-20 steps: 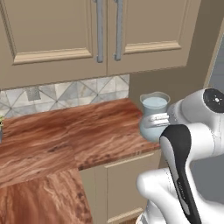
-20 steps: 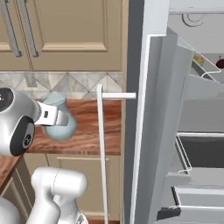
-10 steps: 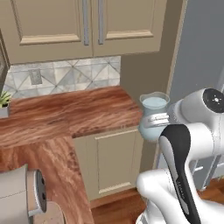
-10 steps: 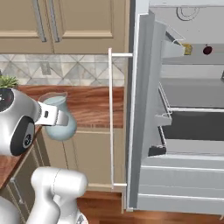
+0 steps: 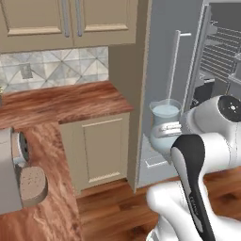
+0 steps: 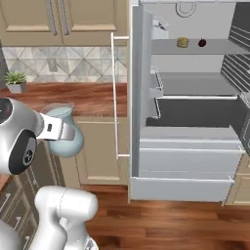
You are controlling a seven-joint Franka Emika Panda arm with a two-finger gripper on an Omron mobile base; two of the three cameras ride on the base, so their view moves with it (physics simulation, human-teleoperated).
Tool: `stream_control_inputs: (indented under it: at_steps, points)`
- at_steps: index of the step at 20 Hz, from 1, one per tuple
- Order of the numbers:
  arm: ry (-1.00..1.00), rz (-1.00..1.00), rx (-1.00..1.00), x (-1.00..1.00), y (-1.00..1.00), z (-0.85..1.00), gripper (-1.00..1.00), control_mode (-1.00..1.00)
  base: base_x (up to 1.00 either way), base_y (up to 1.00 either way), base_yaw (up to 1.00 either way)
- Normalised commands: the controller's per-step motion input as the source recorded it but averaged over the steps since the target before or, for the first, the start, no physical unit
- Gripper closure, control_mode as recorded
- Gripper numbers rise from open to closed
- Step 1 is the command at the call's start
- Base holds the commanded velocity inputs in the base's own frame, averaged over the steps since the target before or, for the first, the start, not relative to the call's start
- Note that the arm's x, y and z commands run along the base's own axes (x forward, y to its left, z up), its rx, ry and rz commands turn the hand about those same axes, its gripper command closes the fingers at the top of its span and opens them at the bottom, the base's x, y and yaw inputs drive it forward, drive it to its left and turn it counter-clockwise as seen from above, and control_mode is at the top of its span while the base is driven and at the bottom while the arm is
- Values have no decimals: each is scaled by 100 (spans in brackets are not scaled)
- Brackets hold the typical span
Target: Move the scone and cherry from the second highest shelf to the top shelf to make space. Then, place the pitcher from the counter on the cleared second highest shelf.
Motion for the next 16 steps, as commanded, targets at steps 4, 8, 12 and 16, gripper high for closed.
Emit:
stream_control_inputs:
  at_steps: [4,8,12,16]
  points:
    - [0,0,0,0,0,0,100,100,-13,-82,-34]
    - [0,0,0,0,0,0,100,100,0,-90,-34]
    - [0,0,0,0,0,0,100,100,16,-76,-36]
    - [0,0,0,0,0,0,100,100,55,-49,-23]
